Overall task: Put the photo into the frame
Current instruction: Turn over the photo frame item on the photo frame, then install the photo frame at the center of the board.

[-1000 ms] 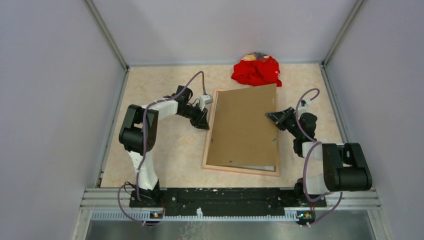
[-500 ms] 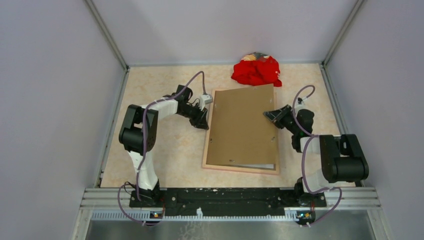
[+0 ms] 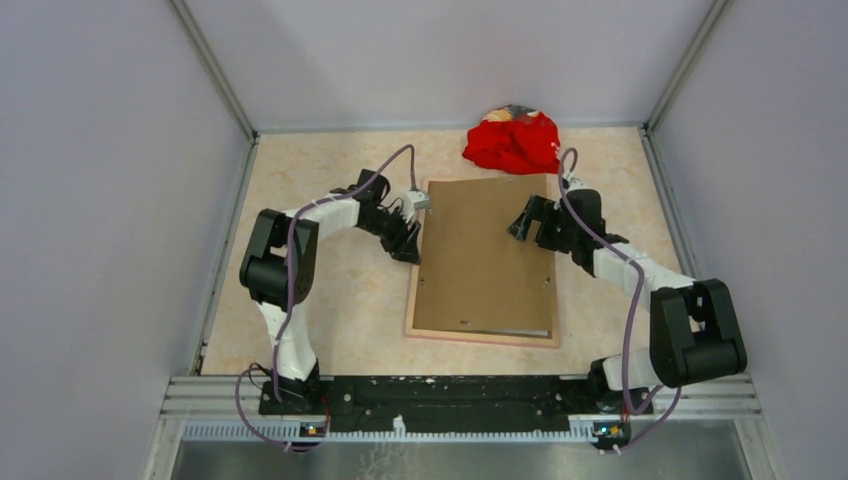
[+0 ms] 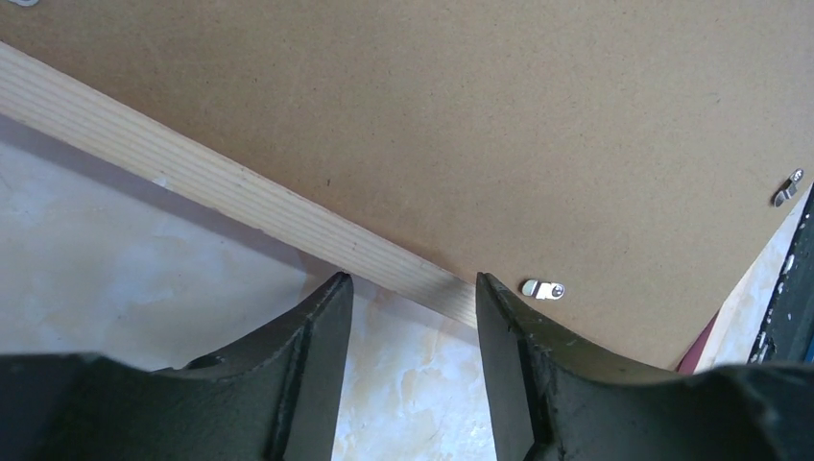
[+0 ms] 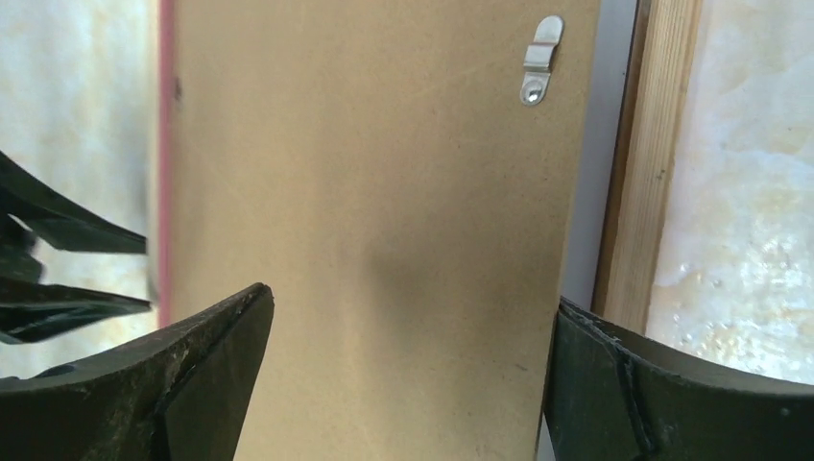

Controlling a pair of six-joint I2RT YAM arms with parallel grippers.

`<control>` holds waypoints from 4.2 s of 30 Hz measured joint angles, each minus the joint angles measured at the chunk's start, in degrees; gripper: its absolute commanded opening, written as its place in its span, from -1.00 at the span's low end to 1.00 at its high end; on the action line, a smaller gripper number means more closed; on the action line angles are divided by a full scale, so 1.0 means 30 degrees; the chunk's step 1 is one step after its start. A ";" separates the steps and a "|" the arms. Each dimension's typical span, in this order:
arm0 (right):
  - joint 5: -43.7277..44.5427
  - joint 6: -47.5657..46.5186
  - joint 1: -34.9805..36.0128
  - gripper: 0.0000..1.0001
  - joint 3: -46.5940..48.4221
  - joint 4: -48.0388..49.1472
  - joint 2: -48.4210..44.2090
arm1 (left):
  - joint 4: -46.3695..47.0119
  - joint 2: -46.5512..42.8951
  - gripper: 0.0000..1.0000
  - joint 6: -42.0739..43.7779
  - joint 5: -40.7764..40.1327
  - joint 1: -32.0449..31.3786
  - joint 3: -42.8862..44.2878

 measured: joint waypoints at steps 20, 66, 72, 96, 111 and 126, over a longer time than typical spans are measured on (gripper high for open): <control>0.4656 -0.3636 0.1676 0.97 0.4605 -0.9041 0.0000 | -0.0568 -0.0029 0.17 -0.0015 -0.0393 0.0153 0.0036; -0.0685 0.4779 1.1475 0.20 0.0998 0.7985 0.6834 | -0.1071 0.0386 -0.56 -0.0925 0.0474 0.0415 0.0466; -0.0954 0.5122 1.1657 0.18 0.1246 0.8298 0.7257 | -0.1071 0.0386 -0.57 -0.0969 0.0481 0.0423 0.0466; -0.1231 0.5734 1.1927 0.08 0.1443 0.8276 0.7650 | -0.1093 0.0386 -0.67 -0.0962 0.0561 0.0488 0.0466; -0.1078 0.5603 1.1664 0.04 0.1392 0.8320 0.7089 | -0.1107 0.0386 -0.73 -0.0969 0.0597 0.0510 0.0466; -0.1202 0.5880 1.1657 -0.07 0.1166 0.9340 0.8131 | -0.1253 0.0386 -0.87 -0.0896 0.0612 0.0561 0.0466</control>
